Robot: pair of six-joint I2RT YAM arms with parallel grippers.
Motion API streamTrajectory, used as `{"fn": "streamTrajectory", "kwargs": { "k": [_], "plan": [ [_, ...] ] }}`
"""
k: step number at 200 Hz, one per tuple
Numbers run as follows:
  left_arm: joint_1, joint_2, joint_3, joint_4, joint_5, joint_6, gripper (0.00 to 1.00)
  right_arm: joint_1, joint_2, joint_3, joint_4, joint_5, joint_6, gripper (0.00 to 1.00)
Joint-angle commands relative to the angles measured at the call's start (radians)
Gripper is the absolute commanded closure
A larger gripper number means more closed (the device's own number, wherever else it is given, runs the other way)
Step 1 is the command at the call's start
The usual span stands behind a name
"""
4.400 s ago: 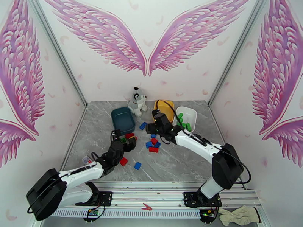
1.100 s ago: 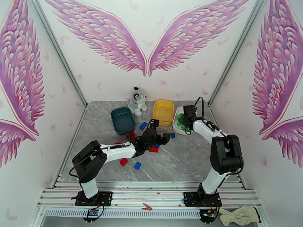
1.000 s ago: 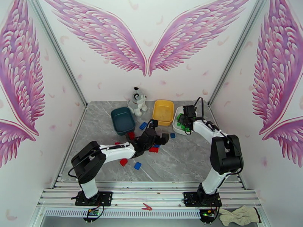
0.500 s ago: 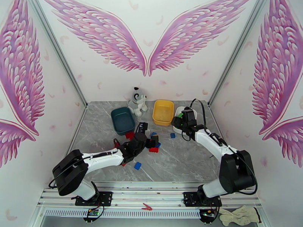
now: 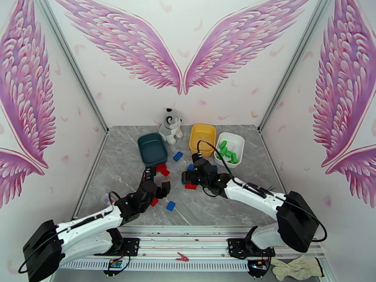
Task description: Sort the legos into containers by color
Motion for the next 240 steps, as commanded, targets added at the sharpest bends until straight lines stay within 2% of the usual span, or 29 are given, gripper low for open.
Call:
{"fn": "streamTrajectory", "kwargs": {
  "k": [1,32,67,143,191,240],
  "plan": [
    [0.008,-0.052,-0.053,-0.118,-0.022,-0.056,0.11,0.069,0.021,-0.022,-0.026,0.067,0.025,0.13],
    [0.017,-0.012,-0.137,-0.044,0.004,-0.090,0.06,0.143,0.017,-0.046,-0.013,0.072,0.050,0.09],
    [0.044,0.059,-0.154,0.010,0.025,-0.088,0.05,0.204,-0.002,-0.056,-0.023,0.095,0.061,0.08],
    [0.100,0.158,-0.187,0.161,0.165,-0.014,0.04,0.215,-0.131,-0.139,-0.021,0.117,0.081,0.08],
    [0.097,0.233,-0.157,0.191,0.254,0.016,0.15,0.215,-0.179,-0.165,-0.037,0.137,0.090,0.08],
    [0.059,0.292,-0.132,0.153,0.248,-0.015,0.28,0.215,-0.170,-0.172,-0.032,0.142,0.099,0.08]
  ]
}}
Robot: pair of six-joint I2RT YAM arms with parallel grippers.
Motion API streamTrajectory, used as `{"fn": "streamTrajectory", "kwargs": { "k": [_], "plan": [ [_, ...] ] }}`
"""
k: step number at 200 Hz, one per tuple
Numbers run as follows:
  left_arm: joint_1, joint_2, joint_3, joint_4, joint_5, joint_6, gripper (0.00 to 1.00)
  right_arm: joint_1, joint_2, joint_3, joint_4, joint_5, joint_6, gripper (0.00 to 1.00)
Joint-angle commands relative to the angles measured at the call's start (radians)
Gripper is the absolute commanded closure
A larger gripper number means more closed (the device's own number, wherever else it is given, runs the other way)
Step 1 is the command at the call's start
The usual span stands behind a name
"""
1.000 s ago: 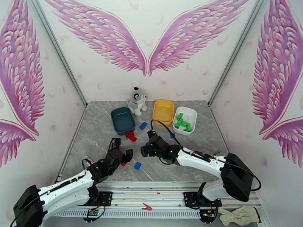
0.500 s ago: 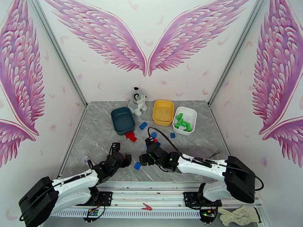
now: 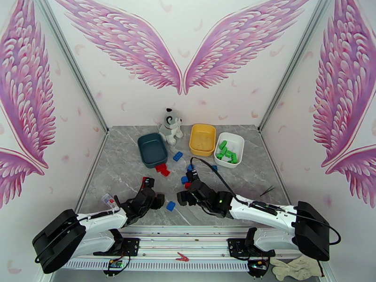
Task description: Sort the legos into containers by color
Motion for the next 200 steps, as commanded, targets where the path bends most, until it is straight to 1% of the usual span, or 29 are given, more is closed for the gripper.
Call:
{"fn": "streamTrajectory", "kwargs": {
  "k": [1,16,34,59,96,107,143,158,187,200],
  "plan": [
    [-0.034,0.034,0.025,-0.021,0.053,-0.021,0.28,0.006,-0.005,-0.014,-0.010,0.025,0.021,0.08],
    [-0.060,0.035,0.038,-0.045,0.021,-0.028,0.32,0.006,0.002,-0.014,-0.005,0.023,0.022,0.08],
    [-0.089,0.034,0.057,-0.090,-0.024,-0.032,0.34,0.006,0.011,-0.012,0.000,0.023,0.024,0.08],
    [-0.119,0.032,0.081,-0.144,-0.056,-0.036,0.35,0.006,0.022,-0.010,0.007,0.018,0.022,0.08],
    [-0.134,0.019,0.092,-0.191,-0.077,-0.043,0.35,0.006,0.031,-0.009,0.011,0.018,0.023,0.08],
    [-0.136,0.021,0.099,-0.209,-0.094,-0.046,0.37,0.006,0.032,-0.010,0.012,0.015,0.024,0.08],
    [-0.145,0.010,0.112,-0.259,-0.151,-0.066,0.47,0.006,0.040,-0.011,0.024,0.003,0.028,0.12],
    [-0.147,-0.003,0.113,-0.263,-0.151,-0.066,0.51,0.006,0.053,-0.005,0.027,-0.007,0.027,0.12],
    [-0.150,-0.026,0.120,-0.255,-0.148,-0.060,0.65,0.006,0.112,0.030,0.031,-0.032,0.034,0.12],
    [-0.150,-0.039,0.131,-0.250,-0.149,-0.053,0.67,0.006,0.151,0.075,0.002,-0.037,0.045,0.12]
  ]
}}
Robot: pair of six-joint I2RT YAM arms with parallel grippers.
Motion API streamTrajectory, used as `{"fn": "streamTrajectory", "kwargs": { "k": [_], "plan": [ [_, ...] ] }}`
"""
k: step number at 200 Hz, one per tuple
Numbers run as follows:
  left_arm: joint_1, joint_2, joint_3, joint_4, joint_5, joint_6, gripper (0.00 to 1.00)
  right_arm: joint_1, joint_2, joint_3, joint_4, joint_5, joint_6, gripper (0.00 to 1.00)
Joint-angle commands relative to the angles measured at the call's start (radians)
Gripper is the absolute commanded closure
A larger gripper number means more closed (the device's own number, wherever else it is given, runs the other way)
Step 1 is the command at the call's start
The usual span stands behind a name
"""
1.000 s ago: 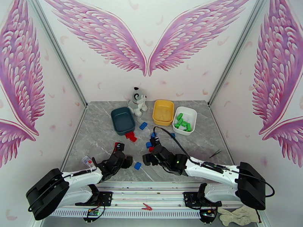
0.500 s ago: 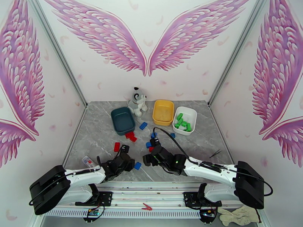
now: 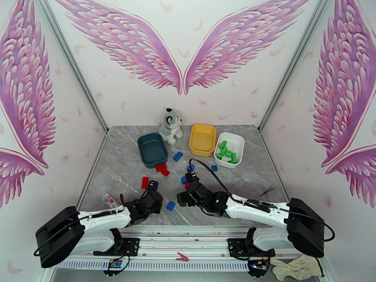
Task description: Sort the legos into containers by color
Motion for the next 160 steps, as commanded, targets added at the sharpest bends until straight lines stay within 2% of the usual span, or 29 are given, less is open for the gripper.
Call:
{"fn": "streamTrajectory", "kwargs": {
  "k": [1,22,38,59,87,126,142,160],
  "plan": [
    [-0.004,-0.037,0.047,-0.011,-0.018,0.001,0.67,0.006,0.063,0.077,-0.020,-0.024,0.025,0.12],
    [0.011,-0.063,0.085,-0.014,-0.015,0.026,0.68,0.006,0.143,0.183,-0.118,0.007,0.063,0.09],
    [0.056,-0.081,0.128,-0.020,0.009,0.060,0.68,0.005,0.180,0.237,-0.143,0.014,0.050,0.08],
    [0.165,-0.097,0.184,-0.017,0.079,0.100,0.68,0.006,0.182,0.249,-0.102,-0.002,0.022,0.04],
    [0.329,-0.076,0.273,0.003,0.175,0.139,0.68,0.006,0.165,0.254,-0.065,0.078,-0.017,0.01],
    [0.469,0.102,0.483,0.006,0.226,0.179,0.69,0.001,0.179,0.316,-0.122,0.074,-0.073,0.01],
    [0.500,0.199,0.582,0.002,0.234,0.187,0.69,0.001,0.181,0.317,-0.077,0.021,-0.101,0.00],
    [0.525,0.306,0.682,-0.011,0.225,0.192,0.66,0.001,0.180,0.315,-0.039,0.018,-0.110,0.00]
  ]
}}
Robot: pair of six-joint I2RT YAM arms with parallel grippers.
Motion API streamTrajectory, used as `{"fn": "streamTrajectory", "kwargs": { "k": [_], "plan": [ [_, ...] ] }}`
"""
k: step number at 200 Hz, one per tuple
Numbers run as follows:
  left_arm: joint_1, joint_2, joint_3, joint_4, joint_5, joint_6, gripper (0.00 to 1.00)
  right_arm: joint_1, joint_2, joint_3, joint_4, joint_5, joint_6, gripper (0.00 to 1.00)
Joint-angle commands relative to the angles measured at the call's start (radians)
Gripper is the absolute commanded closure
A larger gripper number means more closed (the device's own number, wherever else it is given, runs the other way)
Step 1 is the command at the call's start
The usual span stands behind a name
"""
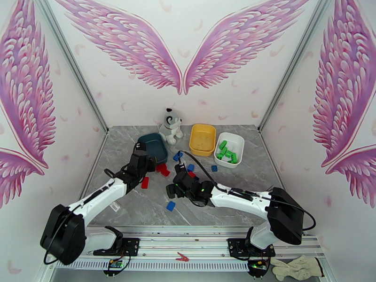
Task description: Sort the legos into containers by color
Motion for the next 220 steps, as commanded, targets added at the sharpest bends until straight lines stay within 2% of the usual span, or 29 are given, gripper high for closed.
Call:
{"fn": "streamTrajectory", "kwargs": {
  "k": [1,18,32,60,115,133,163,220],
  "plan": [
    [0.032,0.118,0.126,-0.013,0.022,0.031,0.66,0.001,0.007,0.023,0.041,-0.019,-0.047,0.00],
    [0.060,0.204,0.202,-0.019,0.041,0.028,0.61,0.002,0.004,0.024,0.056,-0.007,-0.053,0.01],
    [0.071,0.249,0.239,-0.015,0.051,0.029,0.46,0.002,-0.005,0.019,0.067,-0.007,-0.058,0.01],
    [0.067,0.228,0.238,-0.016,0.040,0.041,0.29,0.002,-0.045,-0.015,0.075,0.010,-0.064,0.01],
    [0.019,-0.002,0.049,0.007,-0.019,0.031,0.23,0.003,-0.097,-0.075,0.087,0.013,-0.062,0.02],
    [0.005,-0.073,-0.036,0.007,-0.039,0.020,0.21,0.003,-0.102,-0.092,0.107,-0.009,-0.063,0.06],
    [-0.010,-0.189,-0.204,0.038,-0.064,-0.018,0.18,0.003,-0.099,-0.104,0.128,-0.058,-0.065,0.07],
    [-0.056,-0.330,-0.430,0.047,-0.096,-0.079,0.18,0.006,-0.043,-0.134,0.235,-0.165,-0.053,0.14]
  ]
}}
